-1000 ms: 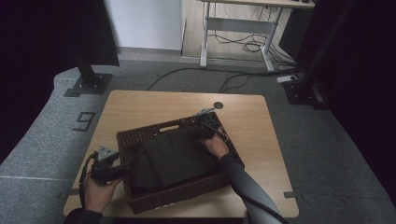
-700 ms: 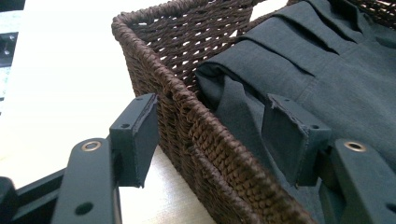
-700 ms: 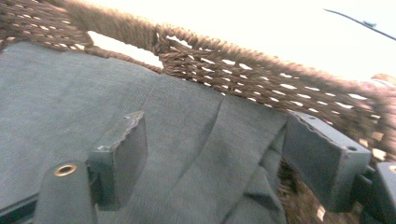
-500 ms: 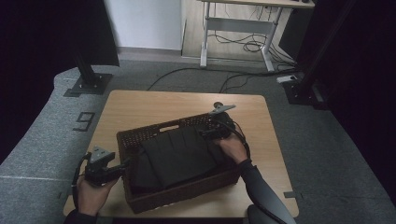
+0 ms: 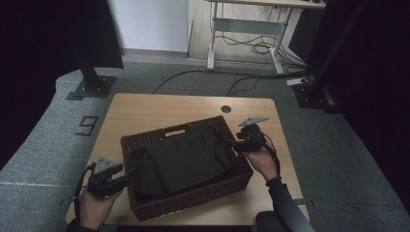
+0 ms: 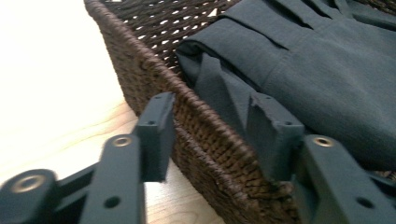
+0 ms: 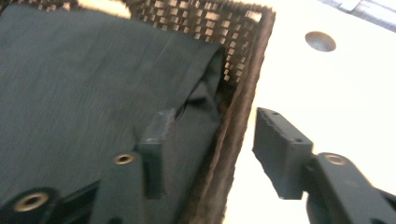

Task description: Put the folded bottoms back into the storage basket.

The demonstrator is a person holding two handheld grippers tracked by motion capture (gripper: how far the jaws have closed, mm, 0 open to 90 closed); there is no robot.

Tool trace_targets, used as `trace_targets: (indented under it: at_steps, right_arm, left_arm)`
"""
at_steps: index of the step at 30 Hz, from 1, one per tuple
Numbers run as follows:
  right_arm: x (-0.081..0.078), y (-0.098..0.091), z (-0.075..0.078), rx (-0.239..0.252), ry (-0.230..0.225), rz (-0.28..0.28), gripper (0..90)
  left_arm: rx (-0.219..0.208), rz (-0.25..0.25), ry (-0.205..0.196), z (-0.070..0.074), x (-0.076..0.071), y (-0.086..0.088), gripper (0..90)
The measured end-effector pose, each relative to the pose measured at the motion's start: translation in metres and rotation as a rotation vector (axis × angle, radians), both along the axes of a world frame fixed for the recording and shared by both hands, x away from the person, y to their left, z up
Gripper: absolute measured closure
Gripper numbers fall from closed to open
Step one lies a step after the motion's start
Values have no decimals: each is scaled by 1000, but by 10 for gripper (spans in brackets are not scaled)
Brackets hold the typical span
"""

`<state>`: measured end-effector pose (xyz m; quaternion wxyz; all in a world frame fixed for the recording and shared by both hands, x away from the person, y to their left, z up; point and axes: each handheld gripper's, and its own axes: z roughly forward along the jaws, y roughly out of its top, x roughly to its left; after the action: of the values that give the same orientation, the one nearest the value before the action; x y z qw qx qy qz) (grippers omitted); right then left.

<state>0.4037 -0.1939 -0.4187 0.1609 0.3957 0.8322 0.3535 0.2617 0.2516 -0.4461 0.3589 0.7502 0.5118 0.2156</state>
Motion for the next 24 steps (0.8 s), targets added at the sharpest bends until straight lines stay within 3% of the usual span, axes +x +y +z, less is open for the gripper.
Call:
trace_targets:
  at_steps: [5,10,13,16,19,20,21,24]
  right_arm:
    - [-7,-4,-8,-22,21,-15,667]
    - [-10,-12,-11,-11,40,-29,735]
    - [-14,-18,-13,17,47,-36,736]
    - [-18,-21,-13,22,41,-41,735]
    - [-20,-24,-12,27,36,-50,735]
    - [-21,-25,-12,29,36,-53,736]
    - [-21,-26,-12,35,37,-56,737]
    - [-22,-30,-13,48,37,-66,745]
  left_arm:
    - [33,11,-4,0,3,-3,579]
    - [46,-3,-12,0,17,0,600]
    - [46,-18,-10,0,30,2,612]
    - [36,-25,-9,0,41,3,627]
    - [32,-48,-2,2,63,4,642]
    - [32,-48,-2,2,63,4,646]
    - [19,-51,-14,2,73,5,659]
    - [20,-66,-34,6,87,5,736]
